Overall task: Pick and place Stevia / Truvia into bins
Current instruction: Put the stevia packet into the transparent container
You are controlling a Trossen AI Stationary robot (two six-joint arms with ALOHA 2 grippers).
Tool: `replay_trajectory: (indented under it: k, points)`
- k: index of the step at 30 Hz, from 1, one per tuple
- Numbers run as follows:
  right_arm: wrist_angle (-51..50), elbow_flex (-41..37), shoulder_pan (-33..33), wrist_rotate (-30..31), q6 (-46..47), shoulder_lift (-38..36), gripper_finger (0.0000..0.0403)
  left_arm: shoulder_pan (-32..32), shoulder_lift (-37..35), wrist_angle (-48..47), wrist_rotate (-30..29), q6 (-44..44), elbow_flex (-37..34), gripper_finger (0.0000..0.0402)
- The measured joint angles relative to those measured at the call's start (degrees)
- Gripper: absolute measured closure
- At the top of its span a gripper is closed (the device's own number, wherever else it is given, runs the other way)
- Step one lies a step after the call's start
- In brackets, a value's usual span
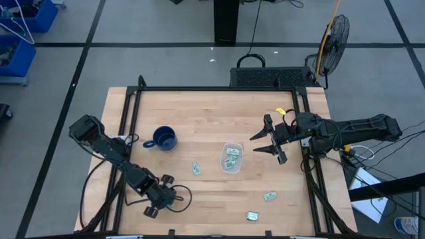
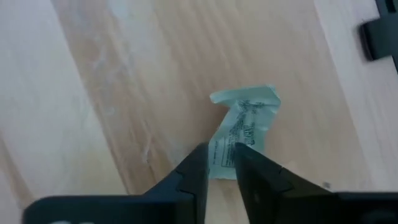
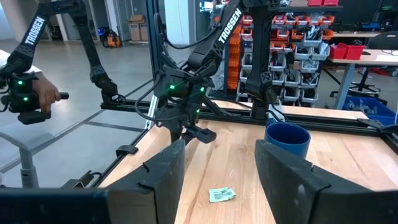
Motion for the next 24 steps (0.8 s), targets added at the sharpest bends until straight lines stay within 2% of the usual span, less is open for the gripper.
replay_trajectory:
  k: [6,9,14,19,21,24]
  points:
    - [0.0,0.0,0.0,0.0,0.0,0.0,0.0215,1.3,0.0,0.9,0.4,-3.3,-0.4,0.0391]
    - [0.0,0.0,0.0,0.0,0.0,0.0,0.0215,2.2,0.1,3.4,-2.2,-3.9,-0.5,0.0388]
    - [0.0,0.0,0.0,0.0,-0.1,0.0,0.0215,5.8,0.5,9.1,-12.1,-1.1,-0.5,0.0392]
    - [0.0,0.0,0.0,0.0,-0.1,0.0,0.0215,13.2,0.4,10.7,-21.6,2.4,2.3,0.0391]
    - [0.1,0.0,0.0,0.0,-0.1,0.0,0.0215,16.7,0.4,14.3,-25.3,5.8,3.5,0.0389]
    - [0.1,0.0,0.0,0.1,-0.2,0.0,0.0215,22.6,0.3,20.4,-24.8,13.5,5.3,0.0393]
